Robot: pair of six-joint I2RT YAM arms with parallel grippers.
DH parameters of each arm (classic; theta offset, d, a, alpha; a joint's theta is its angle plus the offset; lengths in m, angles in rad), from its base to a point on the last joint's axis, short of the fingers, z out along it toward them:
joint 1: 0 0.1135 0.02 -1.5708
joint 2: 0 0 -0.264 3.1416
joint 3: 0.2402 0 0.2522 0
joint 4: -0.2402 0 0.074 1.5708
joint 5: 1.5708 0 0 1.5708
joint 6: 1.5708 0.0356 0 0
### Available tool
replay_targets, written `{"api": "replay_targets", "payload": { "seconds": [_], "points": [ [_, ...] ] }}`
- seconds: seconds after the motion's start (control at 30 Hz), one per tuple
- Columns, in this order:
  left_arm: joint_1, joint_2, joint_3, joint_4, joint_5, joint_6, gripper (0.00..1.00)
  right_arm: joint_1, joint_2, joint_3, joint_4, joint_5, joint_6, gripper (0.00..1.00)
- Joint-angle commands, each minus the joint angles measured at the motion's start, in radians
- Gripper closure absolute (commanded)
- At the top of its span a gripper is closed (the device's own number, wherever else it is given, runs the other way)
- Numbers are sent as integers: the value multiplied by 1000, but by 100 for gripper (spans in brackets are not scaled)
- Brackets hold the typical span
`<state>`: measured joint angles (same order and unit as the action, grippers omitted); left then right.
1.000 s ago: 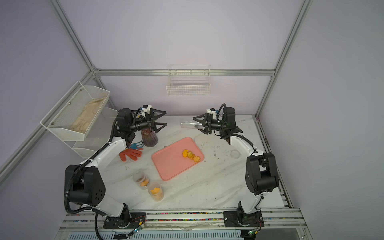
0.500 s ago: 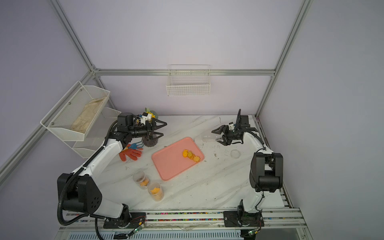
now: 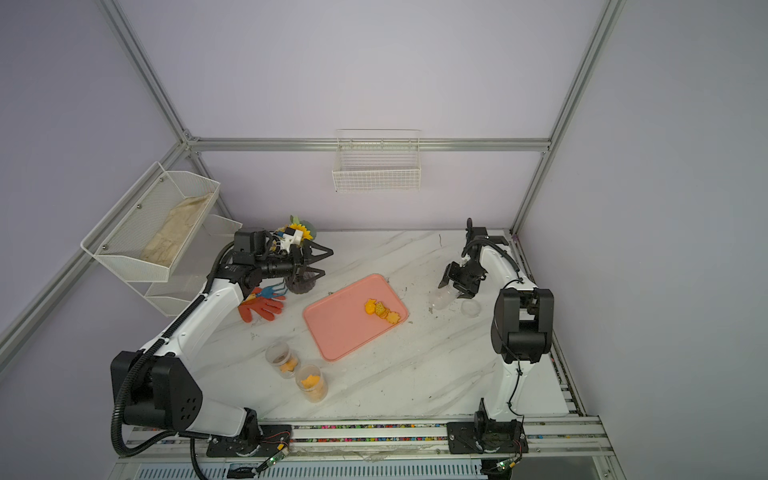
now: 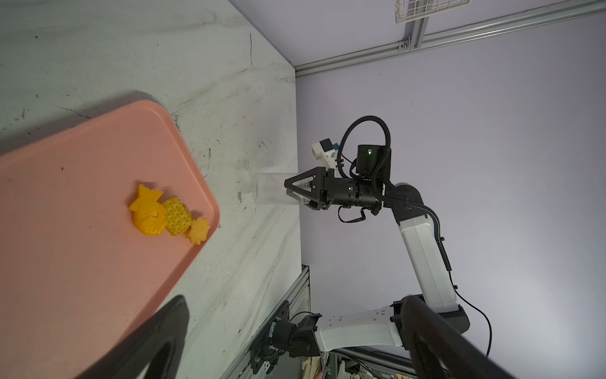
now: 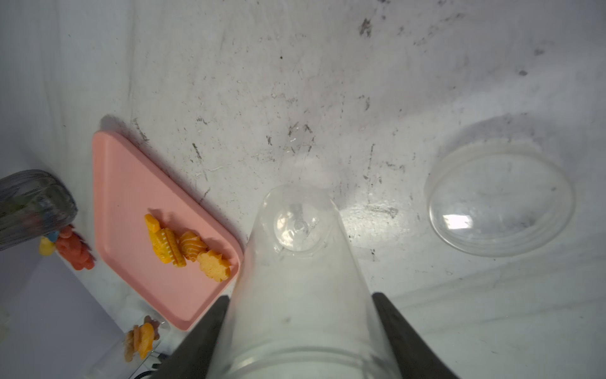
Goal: Pour the cookies out of the jar
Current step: Place the jar at the center of the board.
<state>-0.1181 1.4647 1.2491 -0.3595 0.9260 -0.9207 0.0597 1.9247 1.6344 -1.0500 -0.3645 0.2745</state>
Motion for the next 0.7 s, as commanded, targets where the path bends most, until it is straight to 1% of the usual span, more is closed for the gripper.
{"api": "replay_targets", "payload": {
  "seconds": [0.0, 0.07, 0.27, 0.37, 0.53, 0.6, 0.67],
  "points": [
    [9, -36, 39, 9, -2, 28, 0, 76, 43, 76, -98, 155, -74, 36],
    [9, -38, 38, 7, -5, 28, 0, 108, 66, 114, -108, 190, -79, 36],
    [9, -42, 29, 3, -12, 28, 0, 203, 127, 192, -114, 228, -77, 36],
    [9, -43, 27, 2, -13, 29, 0, 255, 165, 242, -145, 279, -88, 34],
    [9, -42, 20, -1, -17, 28, 0, 298, 187, 268, -157, 294, -89, 30],
    [9, -42, 15, -1, -20, 28, 0, 304, 185, 267, -159, 293, -86, 27],
    [9, -42, 12, -1, -22, 28, 0, 307, 180, 267, -161, 294, -85, 20]
  ]
}}
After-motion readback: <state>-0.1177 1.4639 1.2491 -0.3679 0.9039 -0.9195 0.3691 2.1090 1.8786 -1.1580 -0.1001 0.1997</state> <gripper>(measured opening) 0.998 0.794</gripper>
